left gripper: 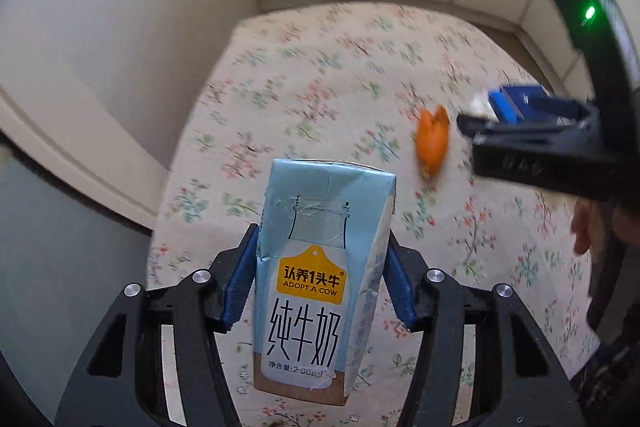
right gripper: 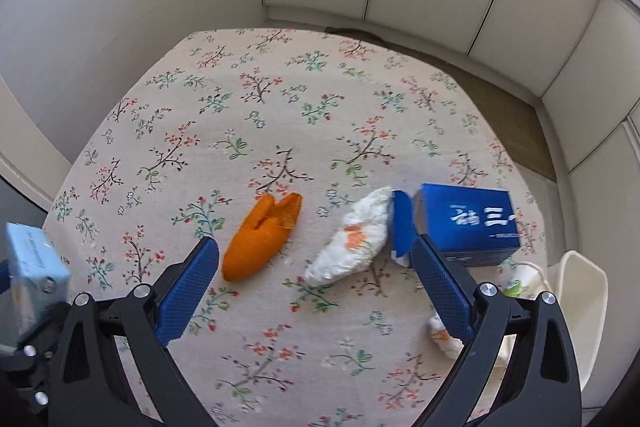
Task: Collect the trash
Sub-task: 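Grasp the blue milk carton with the left gripper while the right grasps the orange peel, then carry the carton and peel to the bin and open both grippers over it, then move both tools back over the table toward the tissue and biscuit box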
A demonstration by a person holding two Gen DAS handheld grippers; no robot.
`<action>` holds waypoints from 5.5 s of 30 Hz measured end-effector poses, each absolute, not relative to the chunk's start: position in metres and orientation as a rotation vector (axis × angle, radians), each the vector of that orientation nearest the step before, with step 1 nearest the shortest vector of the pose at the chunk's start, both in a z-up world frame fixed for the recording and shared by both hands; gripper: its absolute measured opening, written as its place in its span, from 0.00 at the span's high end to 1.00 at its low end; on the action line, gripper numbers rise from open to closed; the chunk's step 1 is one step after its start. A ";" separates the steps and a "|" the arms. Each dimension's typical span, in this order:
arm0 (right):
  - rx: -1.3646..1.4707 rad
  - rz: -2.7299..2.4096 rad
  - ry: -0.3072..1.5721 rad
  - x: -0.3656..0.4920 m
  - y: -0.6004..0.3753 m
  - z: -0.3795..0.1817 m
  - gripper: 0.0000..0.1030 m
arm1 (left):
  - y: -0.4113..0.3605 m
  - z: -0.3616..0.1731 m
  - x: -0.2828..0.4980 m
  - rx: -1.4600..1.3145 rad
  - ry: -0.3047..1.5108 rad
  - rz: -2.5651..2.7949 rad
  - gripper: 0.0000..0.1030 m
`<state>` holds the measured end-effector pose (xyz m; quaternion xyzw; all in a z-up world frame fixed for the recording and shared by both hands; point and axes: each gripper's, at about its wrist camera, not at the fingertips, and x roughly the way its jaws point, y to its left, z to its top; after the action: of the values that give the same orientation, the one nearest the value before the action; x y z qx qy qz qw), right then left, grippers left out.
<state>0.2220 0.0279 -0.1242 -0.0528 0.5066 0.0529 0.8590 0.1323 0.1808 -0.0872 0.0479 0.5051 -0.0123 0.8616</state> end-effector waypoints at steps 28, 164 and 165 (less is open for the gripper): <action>0.040 0.195 1.134 0.237 0.080 -0.160 0.86 | 0.248 -0.054 0.135 -0.242 0.907 0.148 0.47; -0.073 -0.332 0.614 0.164 -0.187 -0.040 0.14 | -0.004 -0.060 0.187 -0.148 0.769 -0.012 0.15; -0.079 -0.319 0.618 0.168 -0.181 -0.042 0.14 | 0.003 -0.062 0.188 -0.152 0.778 -0.002 0.15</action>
<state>0.1677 -0.1811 -0.0418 -0.0386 0.3028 -0.1561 0.9394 0.1881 0.0030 -0.0620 -0.0740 0.3788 -0.0007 0.9225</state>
